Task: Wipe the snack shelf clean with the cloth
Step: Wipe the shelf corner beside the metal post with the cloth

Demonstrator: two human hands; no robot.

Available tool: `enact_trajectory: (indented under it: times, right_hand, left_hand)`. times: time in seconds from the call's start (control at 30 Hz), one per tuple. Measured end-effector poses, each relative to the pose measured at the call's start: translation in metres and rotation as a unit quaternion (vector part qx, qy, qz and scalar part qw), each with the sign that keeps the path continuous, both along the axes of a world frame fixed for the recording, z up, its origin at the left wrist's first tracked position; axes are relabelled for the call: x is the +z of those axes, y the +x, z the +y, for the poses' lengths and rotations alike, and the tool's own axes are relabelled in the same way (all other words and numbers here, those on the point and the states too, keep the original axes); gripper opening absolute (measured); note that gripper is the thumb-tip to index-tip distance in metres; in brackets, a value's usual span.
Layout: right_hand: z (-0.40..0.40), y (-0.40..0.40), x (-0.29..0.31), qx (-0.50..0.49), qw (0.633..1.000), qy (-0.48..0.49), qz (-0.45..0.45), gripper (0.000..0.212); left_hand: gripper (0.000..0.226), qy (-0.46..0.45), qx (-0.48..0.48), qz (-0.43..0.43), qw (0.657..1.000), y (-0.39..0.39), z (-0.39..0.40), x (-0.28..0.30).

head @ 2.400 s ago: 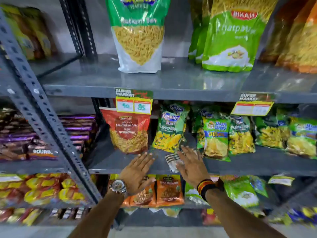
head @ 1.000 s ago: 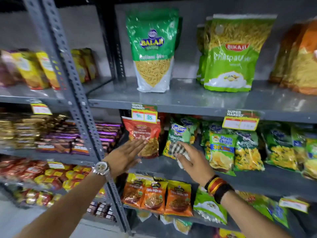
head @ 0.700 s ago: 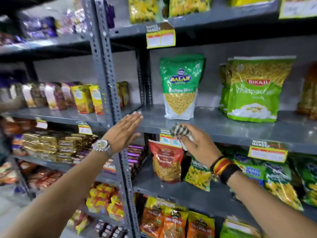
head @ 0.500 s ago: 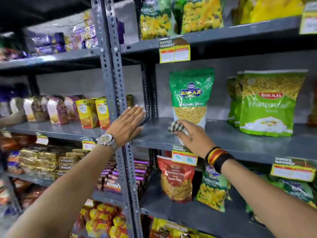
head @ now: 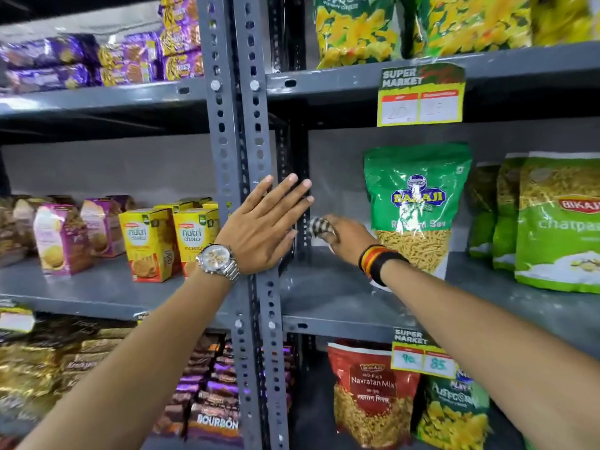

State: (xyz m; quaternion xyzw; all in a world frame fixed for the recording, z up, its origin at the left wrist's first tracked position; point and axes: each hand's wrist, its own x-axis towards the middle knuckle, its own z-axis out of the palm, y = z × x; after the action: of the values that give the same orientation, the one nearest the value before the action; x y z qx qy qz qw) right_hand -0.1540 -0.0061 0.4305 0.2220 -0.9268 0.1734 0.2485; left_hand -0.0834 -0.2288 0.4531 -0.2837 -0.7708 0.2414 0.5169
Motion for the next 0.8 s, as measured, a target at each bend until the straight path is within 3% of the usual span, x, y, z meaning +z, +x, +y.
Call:
enact_trajectory:
  times: [0.27, 0.43, 0.53, 0.73, 0.8]
  right_hand:
    - [-0.029, -0.086, -0.009, -0.127, 0.984, 0.115, -0.054, 0.025]
    - [-0.037, -0.099, -0.014, -0.146, 0.924, 0.198, -0.293, 0.027]
    - [-0.045, -0.095, 0.002, -0.141, 0.916, 0.126, -0.354, 0.045]
    - [-0.054, -0.132, -0.046, -0.225, 0.930, 0.087, -0.278, 0.101]
    - [-0.054, -0.141, -0.059, -0.251, 0.929, 0.083, -0.259, 0.103]
  left_hand:
    - [0.065, 0.005, -0.041, 0.019, 0.999, -0.007, -0.005, -0.002]
    - [0.066, 0.005, -0.053, 0.024, 0.998, -0.010, -0.007, -0.002]
    - [0.065, 0.007, -0.054, 0.023, 0.998, -0.010, -0.007, -0.003]
    - [0.064, 0.007, -0.058, 0.021, 0.998, -0.010, -0.007, -0.004]
    - [0.064, 0.006, -0.059, 0.023, 0.998, -0.010, -0.007, -0.005]
